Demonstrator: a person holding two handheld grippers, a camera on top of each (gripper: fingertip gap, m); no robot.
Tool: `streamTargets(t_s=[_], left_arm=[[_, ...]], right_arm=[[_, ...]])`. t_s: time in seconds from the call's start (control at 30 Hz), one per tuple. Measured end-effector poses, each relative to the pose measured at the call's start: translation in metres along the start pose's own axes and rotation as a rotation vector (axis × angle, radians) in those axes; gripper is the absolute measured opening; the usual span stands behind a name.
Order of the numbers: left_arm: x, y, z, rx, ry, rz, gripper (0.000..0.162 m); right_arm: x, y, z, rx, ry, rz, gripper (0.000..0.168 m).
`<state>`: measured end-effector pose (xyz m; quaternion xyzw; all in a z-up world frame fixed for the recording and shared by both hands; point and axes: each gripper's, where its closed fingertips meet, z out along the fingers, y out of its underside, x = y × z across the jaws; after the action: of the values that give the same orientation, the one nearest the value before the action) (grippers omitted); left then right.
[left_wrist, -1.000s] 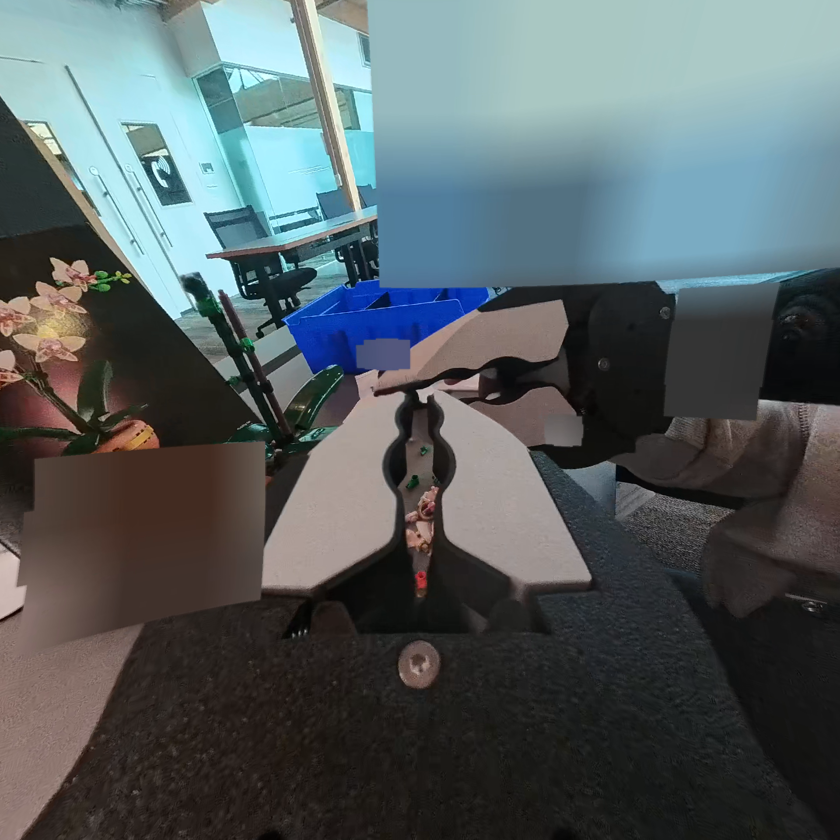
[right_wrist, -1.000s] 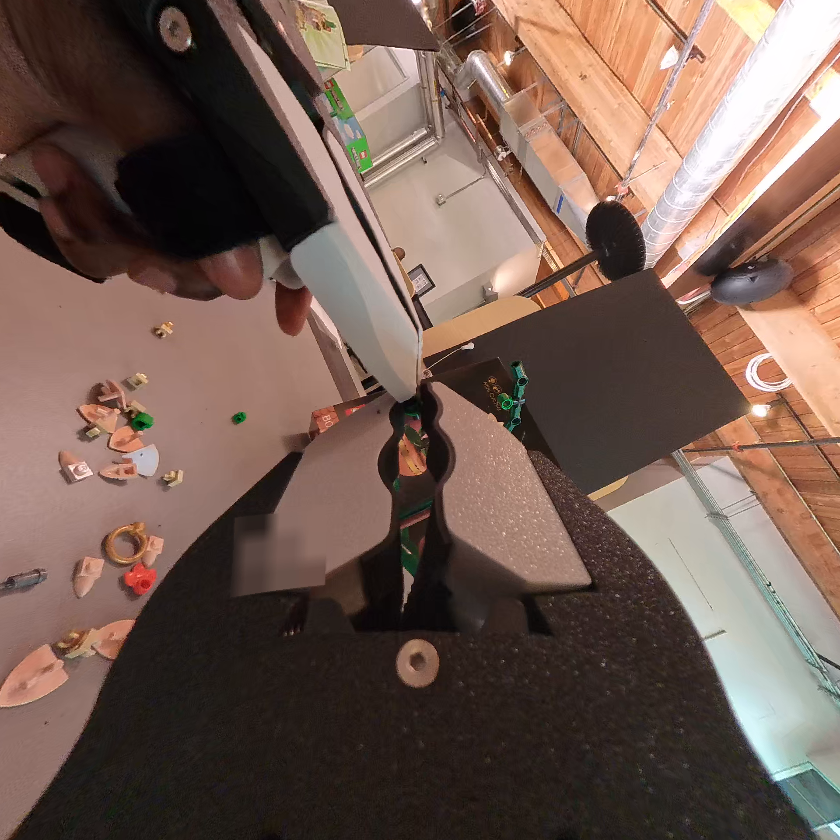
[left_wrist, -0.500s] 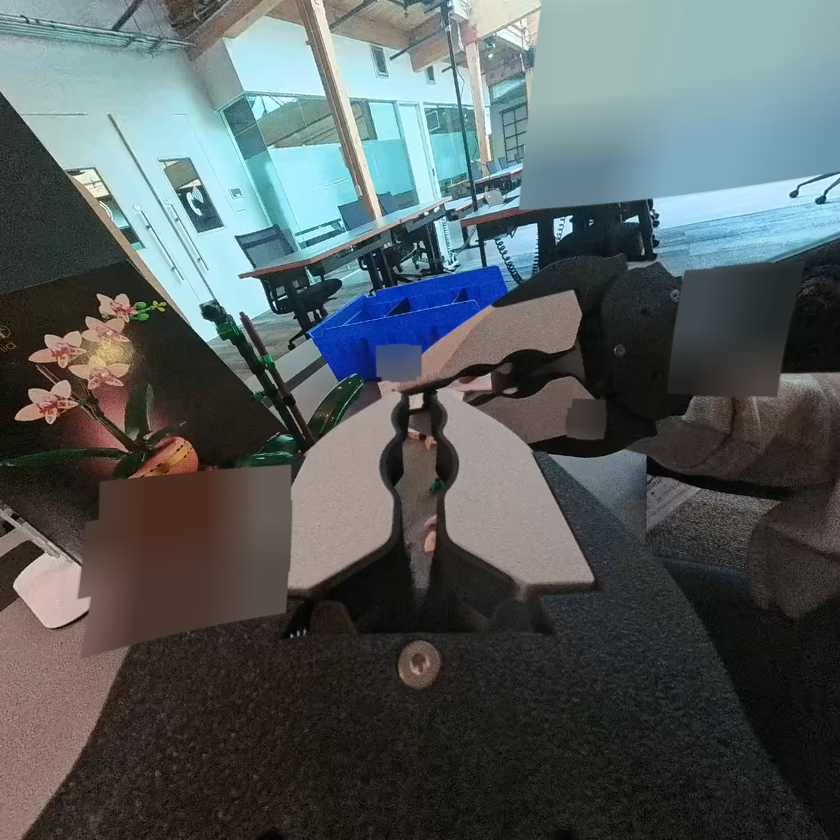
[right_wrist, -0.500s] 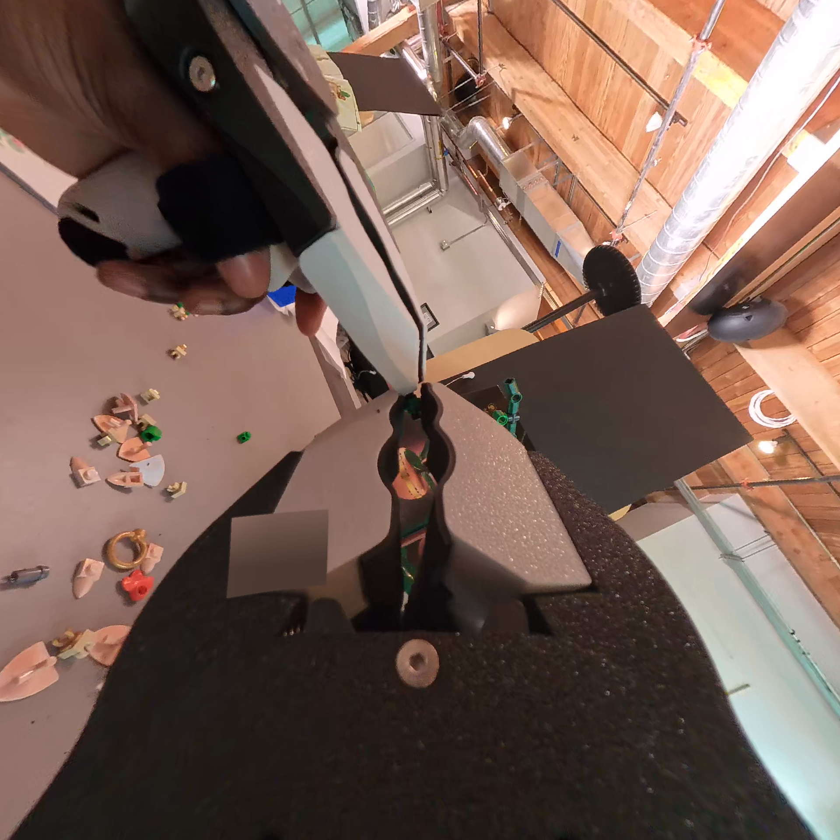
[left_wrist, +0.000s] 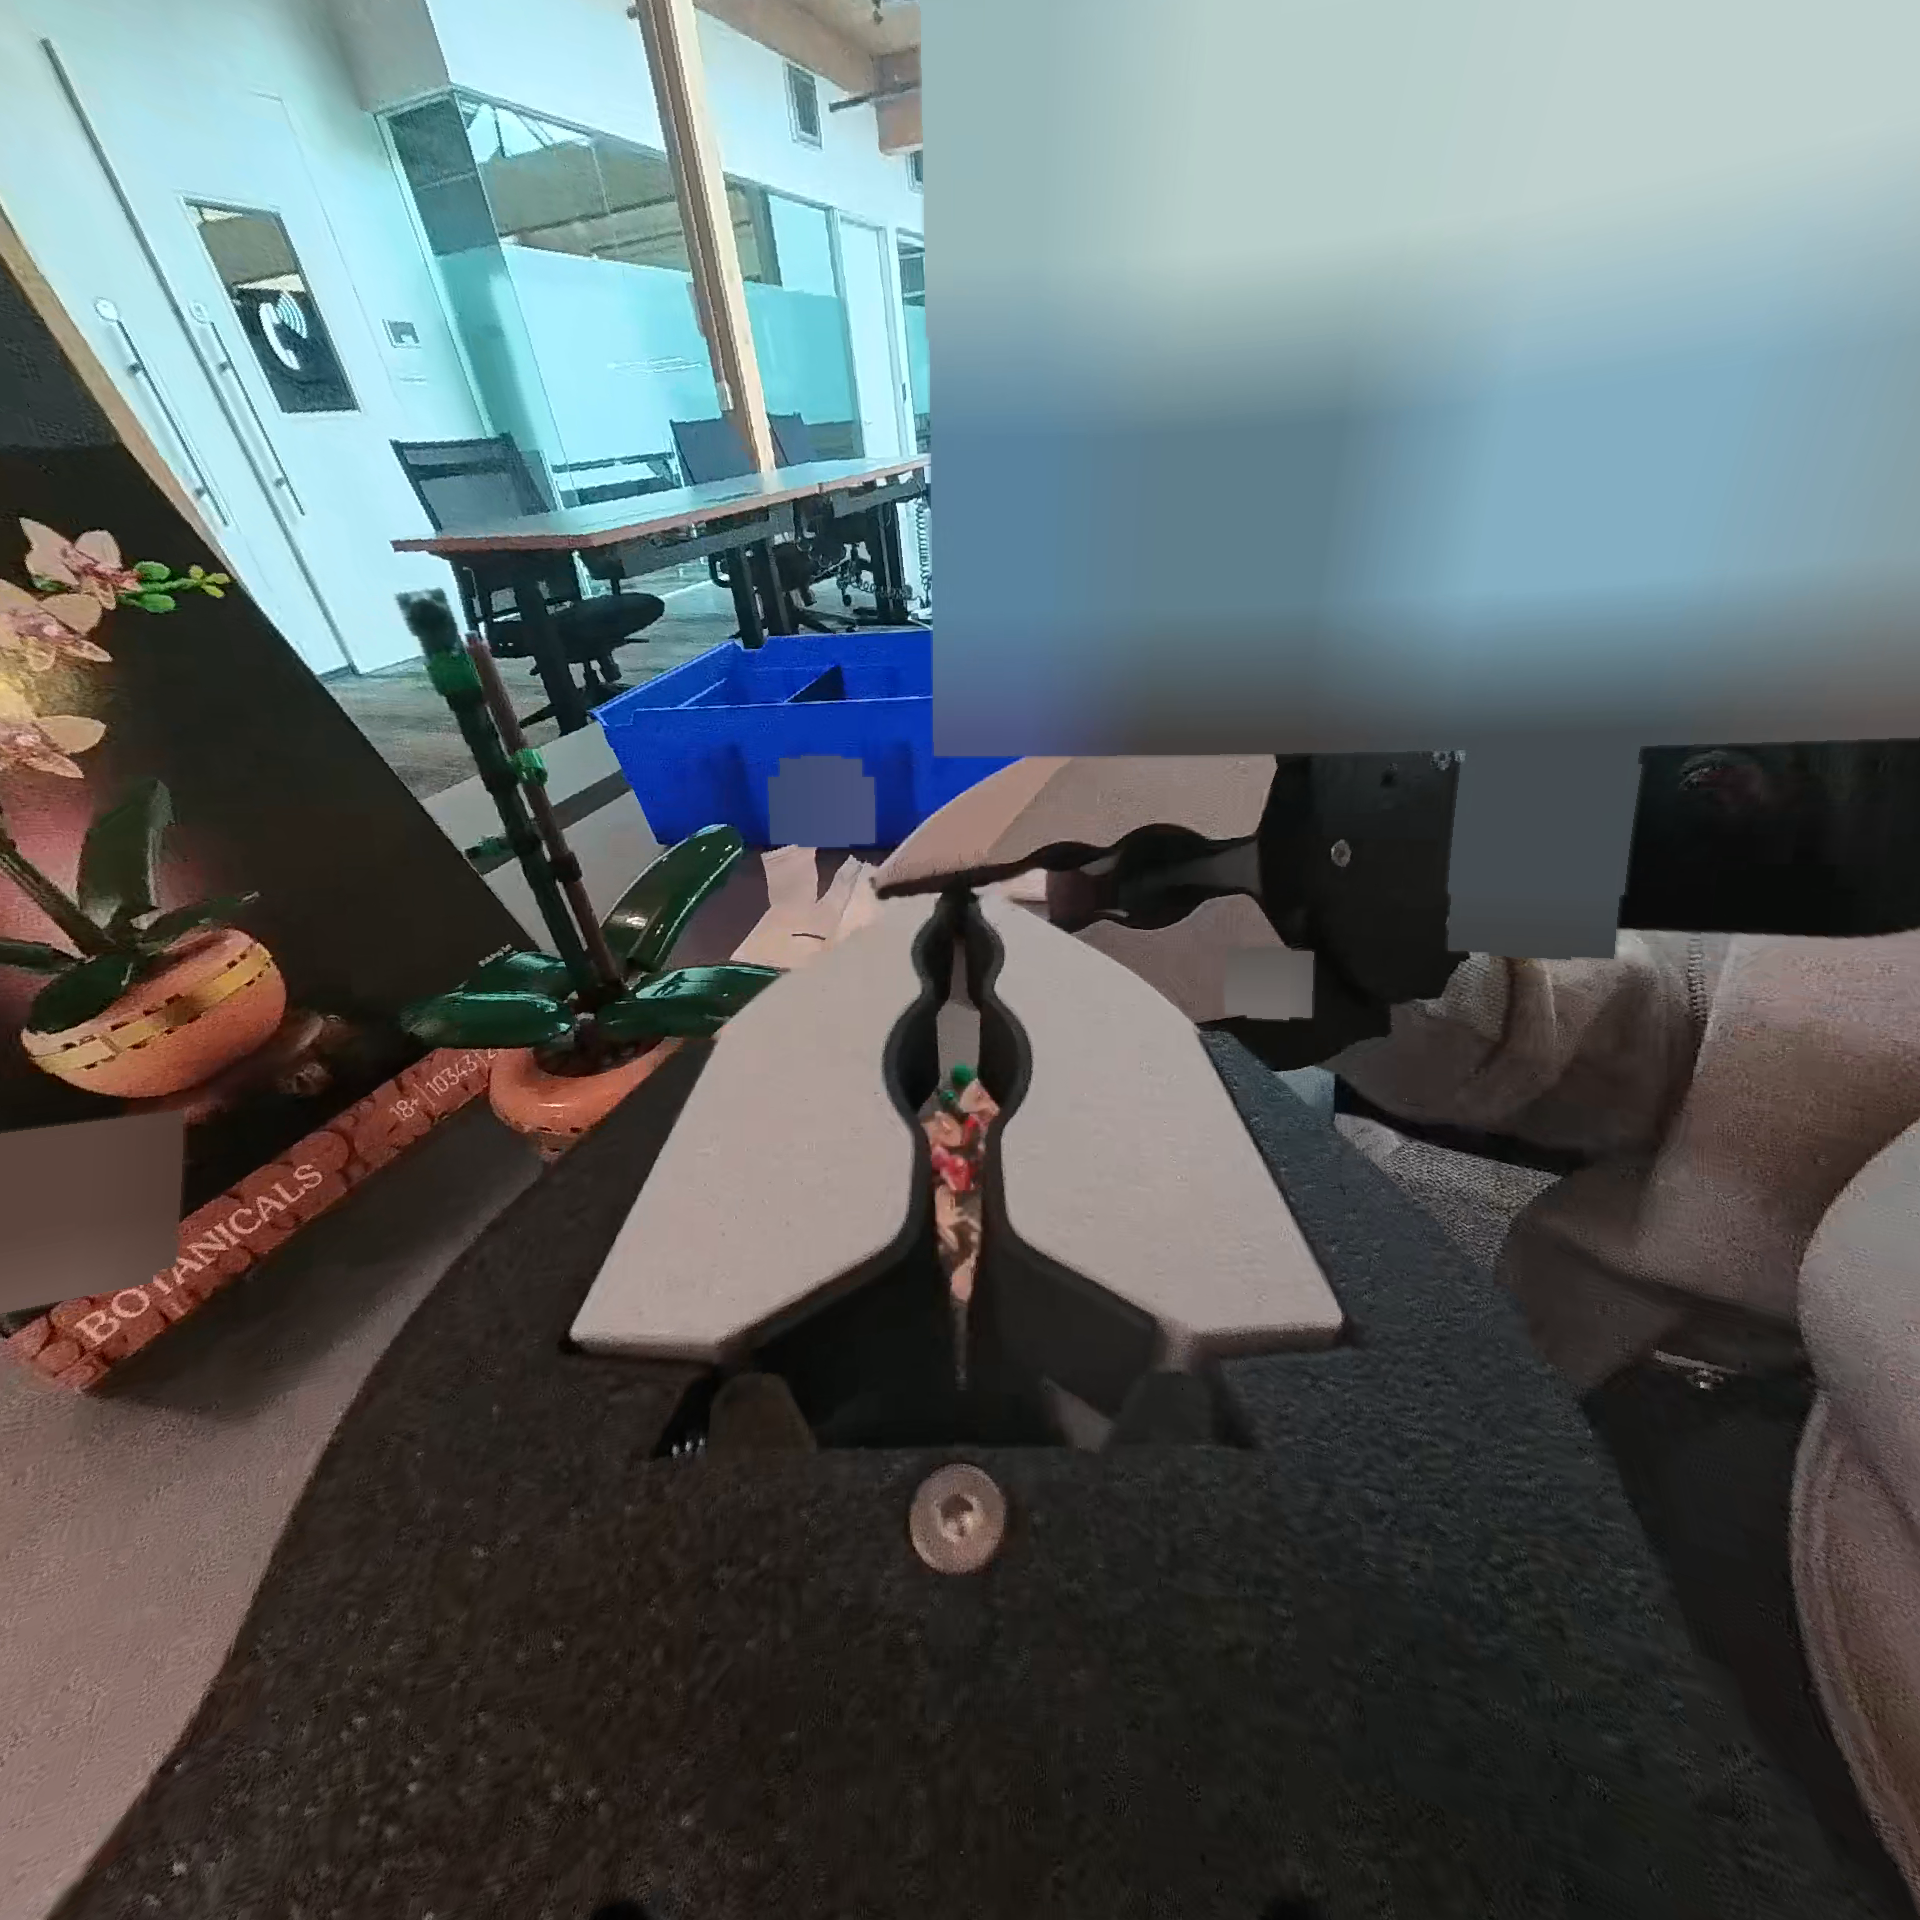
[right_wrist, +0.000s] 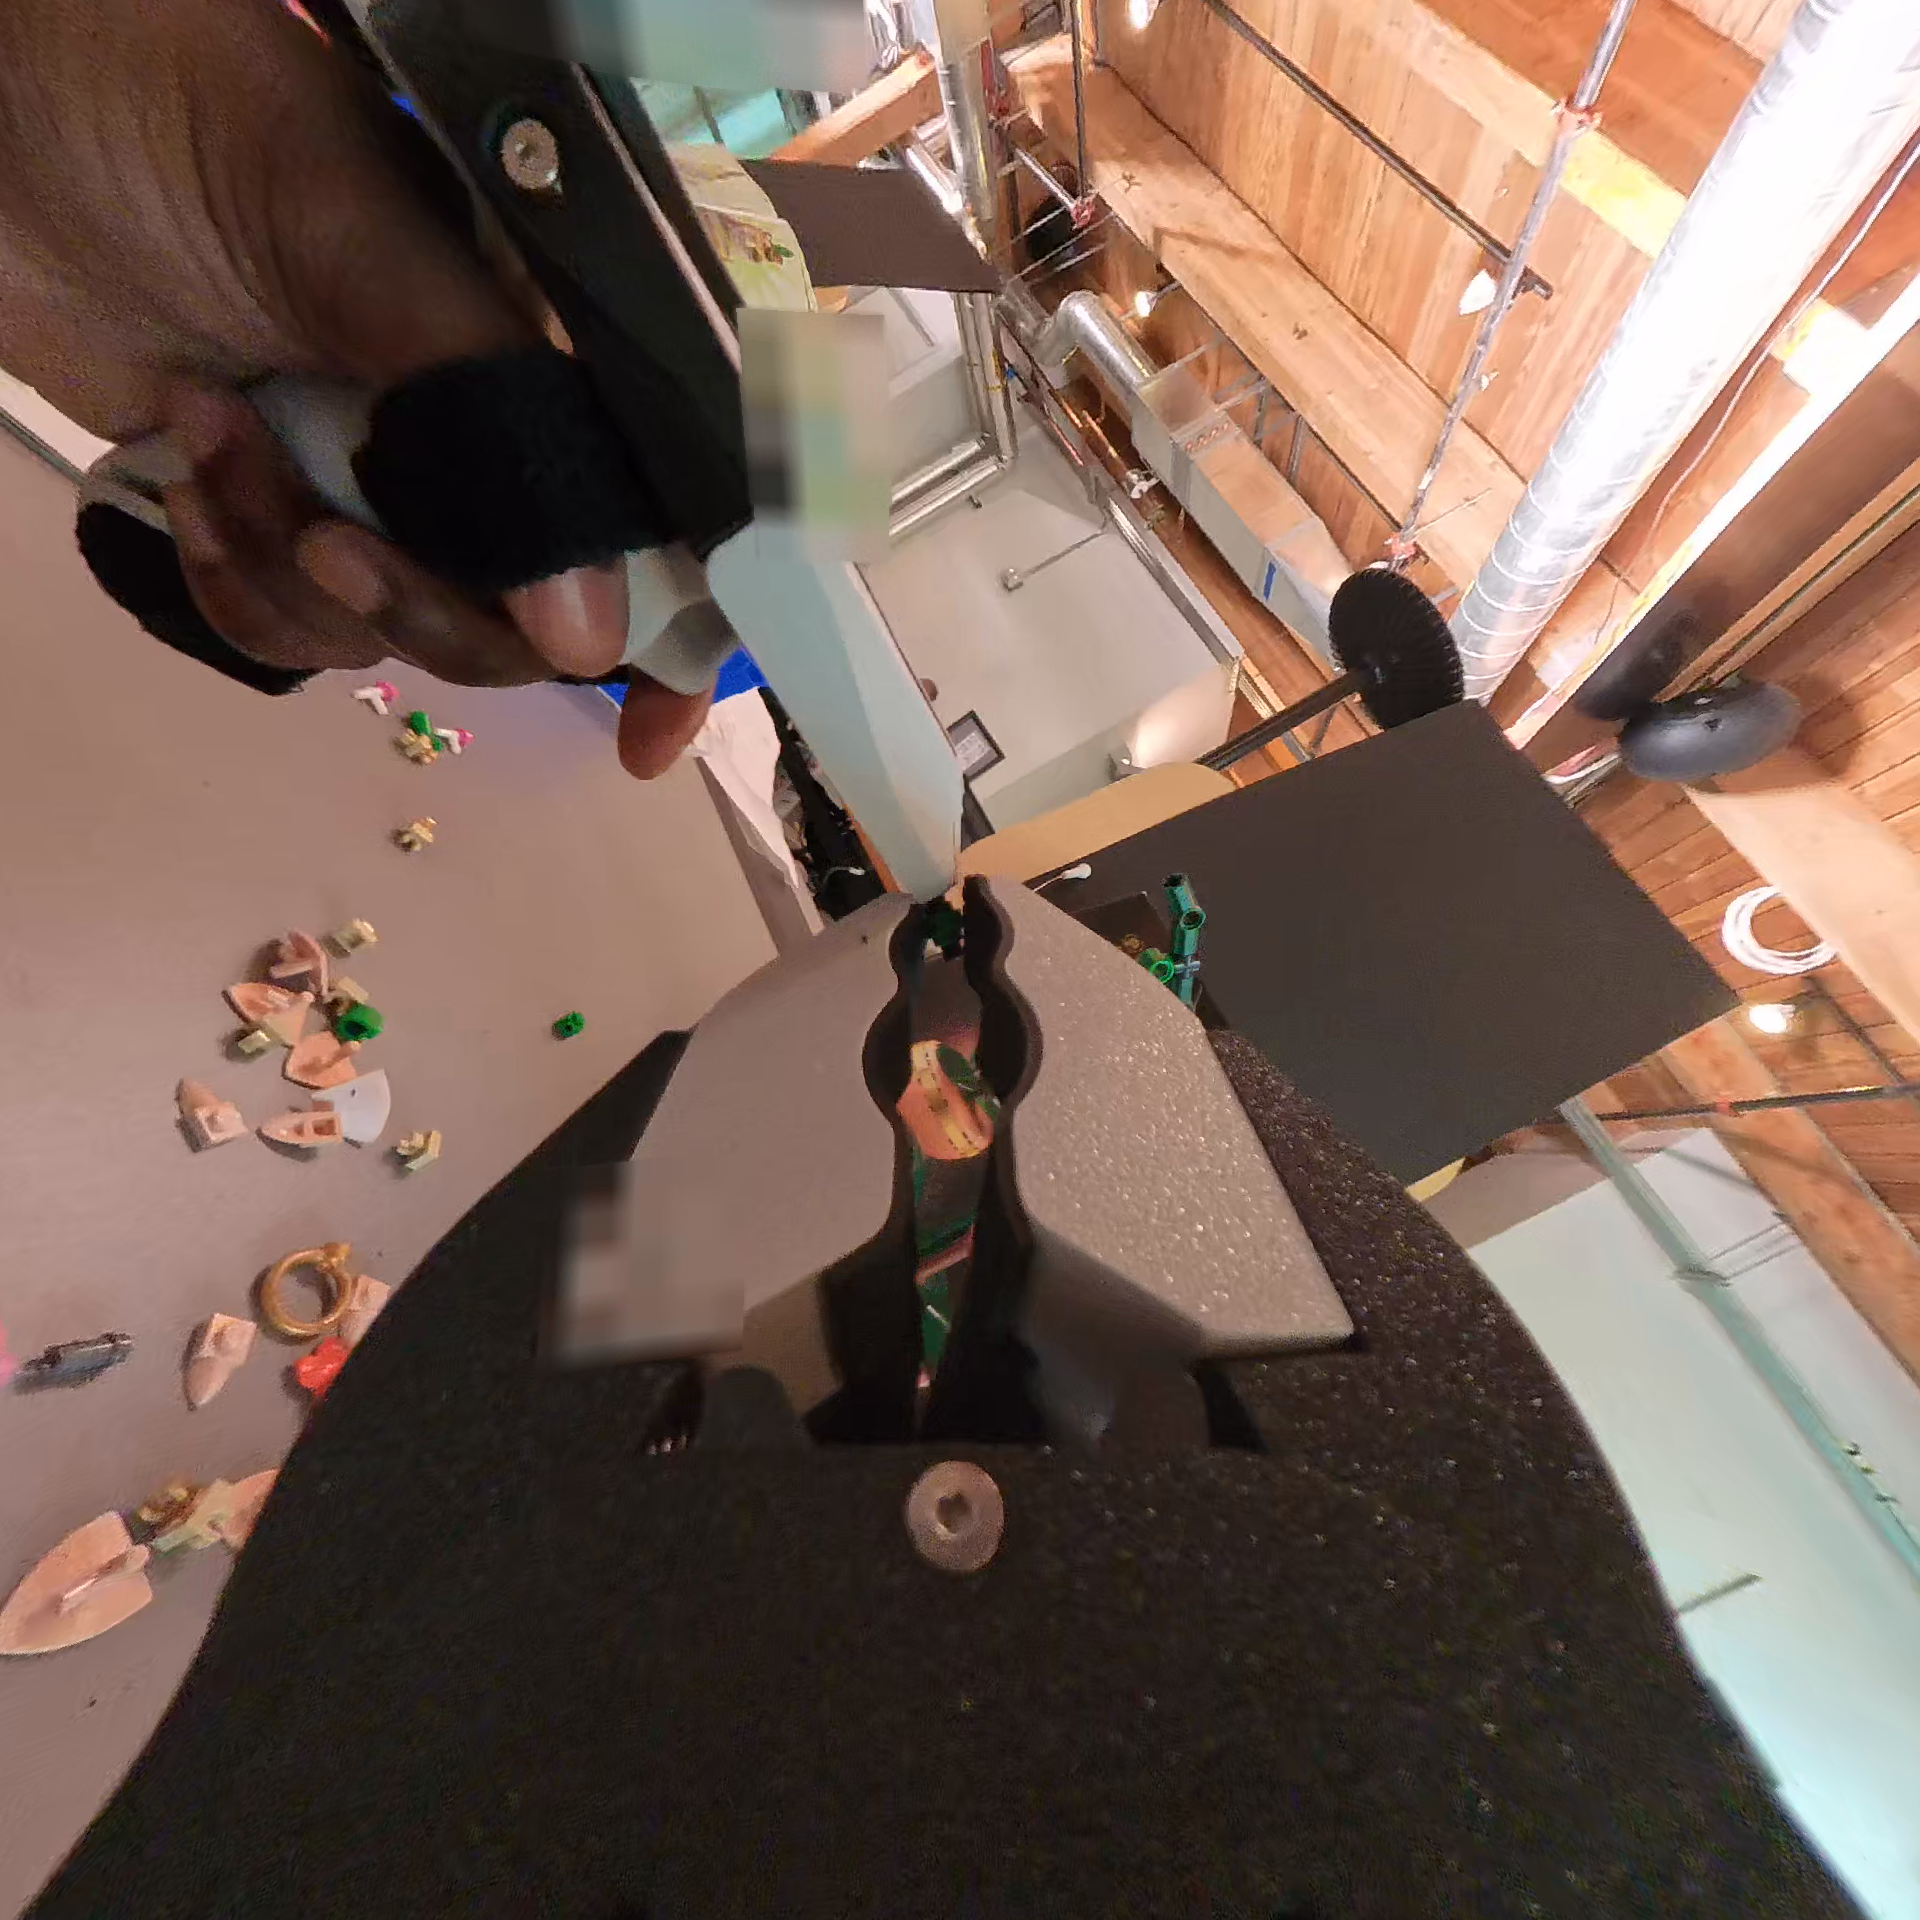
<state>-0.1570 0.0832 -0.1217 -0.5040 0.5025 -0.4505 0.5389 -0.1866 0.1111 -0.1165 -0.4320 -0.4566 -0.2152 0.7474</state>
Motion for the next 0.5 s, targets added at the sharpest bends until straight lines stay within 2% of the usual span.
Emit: streamTargets(t_s=[0.07,0.13,0.2,0.27,0.33,0.5], left_arm=[[-0.002,0.003,0.000,-0.020,-0.016,0.014,0.001],[-0.004,0.005,0.000,-0.042,-0.042,0.036,0.001],[-0.003,0.007,0.001,-0.064,-0.046,0.040,0.001],[-0.004,0.010,0.003,-0.090,-0.059,0.047,0.001],[-0.003,0.010,0.003,-0.096,-0.068,0.044,0.001],[0.001,0.002,0.003,-0.069,-0.112,0.070,0.001]], right_arm=[[0.000,0.004,0.001,-0.013,0.000,0.015,0.012],[0.001,0.012,0.004,-0.040,-0.006,0.053,0.028],[-0.004,0.014,0.005,-0.050,-0.042,0.086,0.035],[-0.005,0.007,0.004,-0.019,-0.031,0.057,0.029],[-0.008,0.007,0.005,-0.043,-0.032,0.000,0.009],[0.000,0.004,0.003,-0.012,0.022,0.056,0.007]])
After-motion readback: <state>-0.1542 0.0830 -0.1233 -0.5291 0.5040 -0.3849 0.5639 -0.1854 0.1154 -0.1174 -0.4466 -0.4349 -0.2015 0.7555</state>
